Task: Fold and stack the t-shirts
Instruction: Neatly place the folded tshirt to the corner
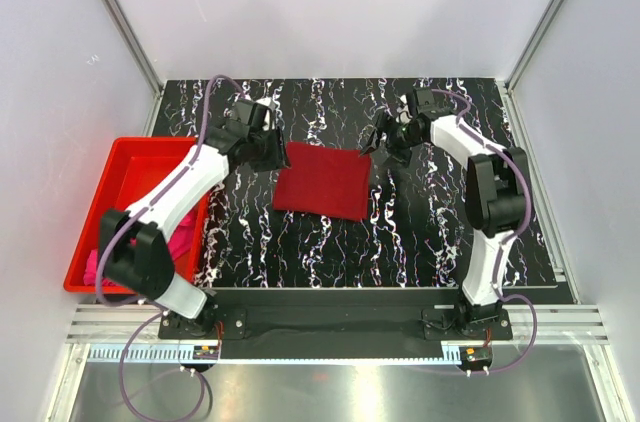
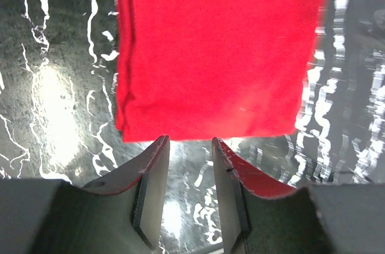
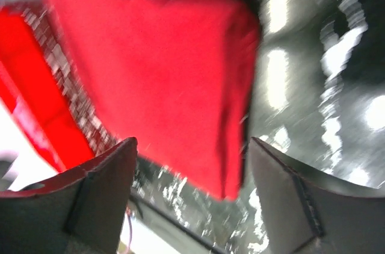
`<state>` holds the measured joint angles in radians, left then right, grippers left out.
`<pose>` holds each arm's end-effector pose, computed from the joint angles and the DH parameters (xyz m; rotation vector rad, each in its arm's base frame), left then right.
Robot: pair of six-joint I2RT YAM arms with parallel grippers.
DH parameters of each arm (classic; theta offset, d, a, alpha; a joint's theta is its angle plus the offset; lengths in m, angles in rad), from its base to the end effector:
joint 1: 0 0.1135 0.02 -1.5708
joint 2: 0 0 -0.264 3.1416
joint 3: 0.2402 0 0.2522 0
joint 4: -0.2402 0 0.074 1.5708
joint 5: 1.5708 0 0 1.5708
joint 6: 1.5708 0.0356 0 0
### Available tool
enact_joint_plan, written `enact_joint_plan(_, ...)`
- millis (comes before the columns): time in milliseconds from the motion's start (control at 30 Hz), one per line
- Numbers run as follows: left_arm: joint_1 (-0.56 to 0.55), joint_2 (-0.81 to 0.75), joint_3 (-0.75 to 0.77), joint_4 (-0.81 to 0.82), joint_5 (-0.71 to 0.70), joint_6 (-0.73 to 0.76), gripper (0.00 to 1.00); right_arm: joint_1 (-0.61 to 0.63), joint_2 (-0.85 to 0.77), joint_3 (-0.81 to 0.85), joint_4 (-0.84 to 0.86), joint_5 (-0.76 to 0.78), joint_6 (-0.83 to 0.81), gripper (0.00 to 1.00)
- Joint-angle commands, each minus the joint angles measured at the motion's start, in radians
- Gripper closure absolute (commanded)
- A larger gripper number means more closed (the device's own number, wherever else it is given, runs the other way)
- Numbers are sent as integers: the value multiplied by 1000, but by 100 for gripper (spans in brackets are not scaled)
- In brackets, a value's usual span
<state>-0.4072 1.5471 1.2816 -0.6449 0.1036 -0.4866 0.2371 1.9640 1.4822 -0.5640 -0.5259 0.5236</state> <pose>0.3043 -0.1353 0.2846 -0.0558 2.5446 -0.4959 0.4026 0.1157 0.2063 0.1918 2.6953 0.9424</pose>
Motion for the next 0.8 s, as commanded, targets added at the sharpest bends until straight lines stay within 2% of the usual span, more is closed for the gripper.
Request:
enact_joint_plan(0, -13, -70, 21, -45, -2, 5, 60, 1, 82, 75, 18, 101, -13, 20)
enact_joint_plan(333, -15, -188, -91, -67, 10, 16, 59, -1, 228, 194, 55, 63, -24, 32)
enact_joint_plan(533, -15, -196, -67, -70, 19, 14, 58, 4, 268, 204, 79, 21, 10, 42)
enact_joint_plan(767, -15, -185, -45, -71, 27, 16, 57, 5, 280, 168, 102, 33, 23, 43)
